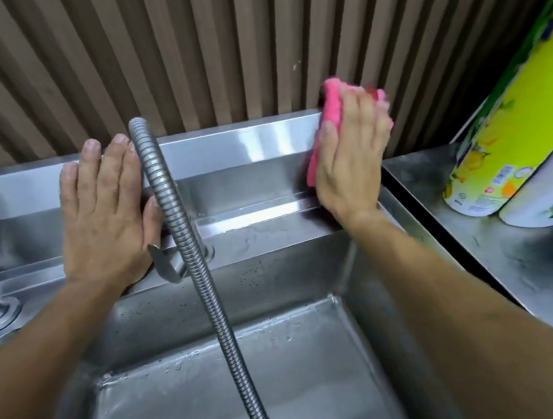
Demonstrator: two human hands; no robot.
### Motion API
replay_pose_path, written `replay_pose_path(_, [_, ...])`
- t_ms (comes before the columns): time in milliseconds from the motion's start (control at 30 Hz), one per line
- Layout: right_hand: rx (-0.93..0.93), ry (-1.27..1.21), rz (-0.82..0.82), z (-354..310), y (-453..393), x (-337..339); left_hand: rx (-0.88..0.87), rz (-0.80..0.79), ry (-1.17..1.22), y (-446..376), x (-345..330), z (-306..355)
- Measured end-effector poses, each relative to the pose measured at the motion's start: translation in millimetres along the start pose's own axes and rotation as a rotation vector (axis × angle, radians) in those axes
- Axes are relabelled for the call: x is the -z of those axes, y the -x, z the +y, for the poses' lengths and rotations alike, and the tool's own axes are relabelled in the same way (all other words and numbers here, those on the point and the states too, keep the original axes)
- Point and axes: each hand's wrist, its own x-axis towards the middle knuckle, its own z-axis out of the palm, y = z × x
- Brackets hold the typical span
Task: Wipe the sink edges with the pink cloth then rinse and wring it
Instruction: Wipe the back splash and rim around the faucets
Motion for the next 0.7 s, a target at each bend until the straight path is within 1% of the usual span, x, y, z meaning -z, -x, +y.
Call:
replay_pose_path(33, [-0.096,-0.025,0.036,5,-5,2,0.005,-0.001,-0.015,0,-1,-1])
replay_pose_path(133, [-0.285,-0.17,0.175,-8,-10,-1,0.0,0.003,-0.031,-1,-2,-1])
replay_pose_path(200, [-0.515,-0.32,0.265,-26,-13,-4,-0.005,0.009,-0.011,0,-1,0])
replay_pose_path(233, [-0.596,-0.349,0.278,-35,-12,-7,-0.008,0.004,-0.001,0,-1,1])
replay_pose_path(267, [-0.607,-0.329,0.261,-45,-7,-10,-0.013,-0.009,0.0,1,-2,2])
replay_pose_path(300, [-0.533,-0.281,0.219,-53,1,-12,-0.019,-0.031,-0.006,2,-2,1])
replay_pose_path(333, [-0.379,-0.23,0.158,-62,11,-15,-0.026,-0.059,-0.013,3,-2,0])
replay_pose_path(367, [-0.181,-0.214,0.086,-71,22,-17,-0.033,-0.081,-0.021,3,-1,-2])
replay_pose_path(400, [0.01,-0.242,0.015,-80,31,-17,-0.035,-0.092,-0.026,4,2,-2])
replay_pose_path(433, [0.157,-0.302,-0.048,-86,34,-15,-0.037,-0.091,-0.026,4,5,-2])
replay_pose_path(467, [0.249,-0.372,-0.094,-90,33,-11,-0.046,-0.086,-0.02,3,8,-1])
replay_pose_path(533, [0.323,-0.453,-0.146,-93,34,1,-0.095,-0.097,0.001,3,17,-2])
replay_pose_path(600, [0.424,-0.415,-0.257,-91,49,12,-0.123,-0.132,0.031,11,27,-10])
replay_pose_path(633, [0.507,-0.332,-0.369,-90,62,16,-0.1,-0.158,0.055,17,32,-15])
replay_pose_path(700, [0.631,-0.101,-0.661,-86,84,22,-0.041,-0.225,0.104,36,41,-24])
